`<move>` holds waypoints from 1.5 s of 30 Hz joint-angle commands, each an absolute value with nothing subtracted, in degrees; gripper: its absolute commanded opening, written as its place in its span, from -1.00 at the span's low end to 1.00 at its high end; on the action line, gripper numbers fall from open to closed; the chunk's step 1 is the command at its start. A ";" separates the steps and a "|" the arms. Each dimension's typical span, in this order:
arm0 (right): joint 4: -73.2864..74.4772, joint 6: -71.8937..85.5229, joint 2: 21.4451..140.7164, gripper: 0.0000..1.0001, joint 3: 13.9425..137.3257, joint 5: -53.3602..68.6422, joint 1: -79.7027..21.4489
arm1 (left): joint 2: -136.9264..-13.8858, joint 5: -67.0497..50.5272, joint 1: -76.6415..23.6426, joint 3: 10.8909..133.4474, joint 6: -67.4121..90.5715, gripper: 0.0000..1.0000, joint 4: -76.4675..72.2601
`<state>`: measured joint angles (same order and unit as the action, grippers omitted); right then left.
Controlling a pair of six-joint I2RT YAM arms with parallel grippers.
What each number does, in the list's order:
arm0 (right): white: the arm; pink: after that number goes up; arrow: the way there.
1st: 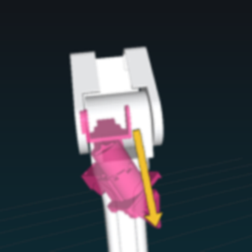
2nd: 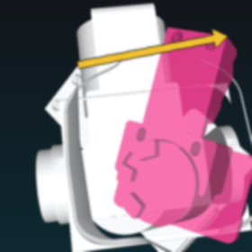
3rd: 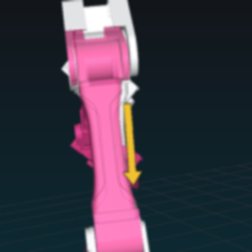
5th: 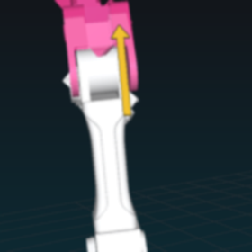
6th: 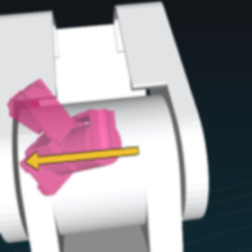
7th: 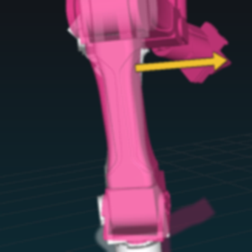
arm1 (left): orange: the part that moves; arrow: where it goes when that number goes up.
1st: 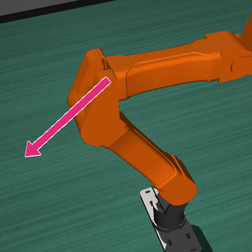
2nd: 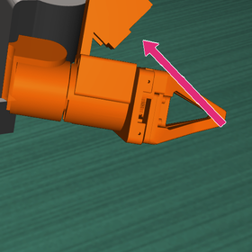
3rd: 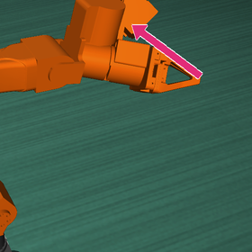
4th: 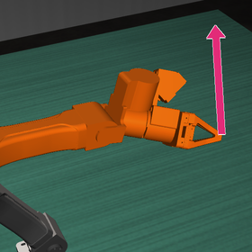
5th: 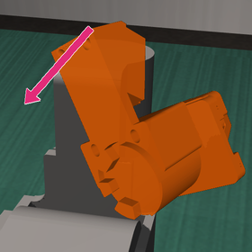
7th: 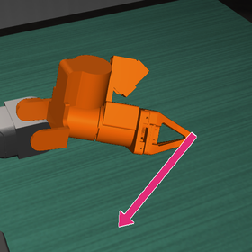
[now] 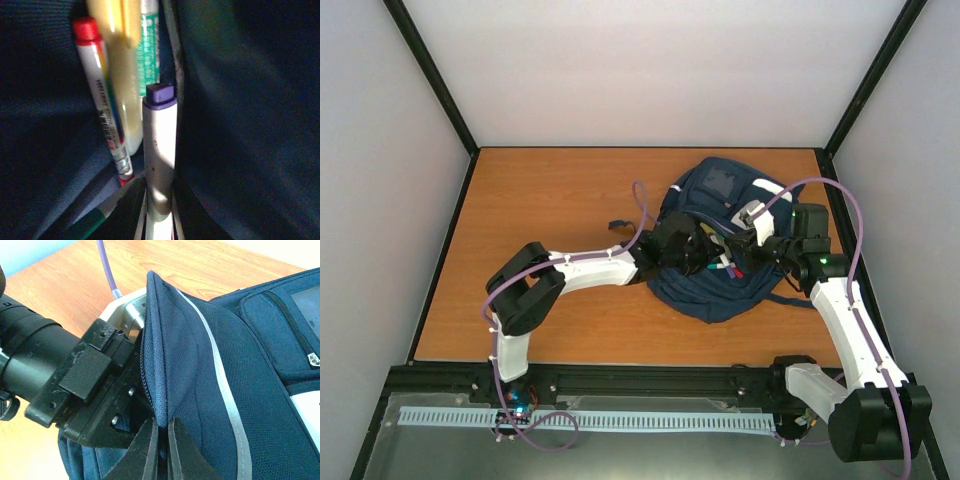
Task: Pack the student bag
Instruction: Place the stationery in the student bag.
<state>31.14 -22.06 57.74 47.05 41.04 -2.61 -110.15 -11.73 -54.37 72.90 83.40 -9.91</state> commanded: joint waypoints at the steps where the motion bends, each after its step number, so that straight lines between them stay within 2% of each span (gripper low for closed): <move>1: 30.60 -22.79 55.54 -0.95 48.43 45.87 -2.64 | -110.01 -0.53 -53.16 75.02 86.12 -0.85 -8.44; 9: 30.72 -23.03 55.44 -0.94 48.43 46.05 -2.64 | -110.58 4.33 -53.30 74.14 91.12 -0.74 -9.33; 13: 30.80 -23.05 55.53 -0.94 48.51 46.14 -2.68 | -110.87 5.20 -53.64 74.74 91.96 -0.48 -9.50; 26: 30.93 -23.16 55.46 -0.94 48.51 46.23 -2.64 | -106.75 7.17 -55.37 73.53 92.64 -0.19 -10.16; 29: 30.95 -23.19 55.37 -0.94 48.53 46.19 -2.64 | -105.25 5.82 -55.81 75.74 92.72 0.02 -1.83; 32: 30.87 -23.19 55.37 -0.94 48.56 46.14 -2.64 | -103.29 3.78 -56.30 73.59 95.24 0.15 -0.53; 45: 30.95 -23.38 55.78 -0.94 48.60 46.38 -2.64 | -96.70 -0.94 -57.47 68.40 90.95 0.21 0.19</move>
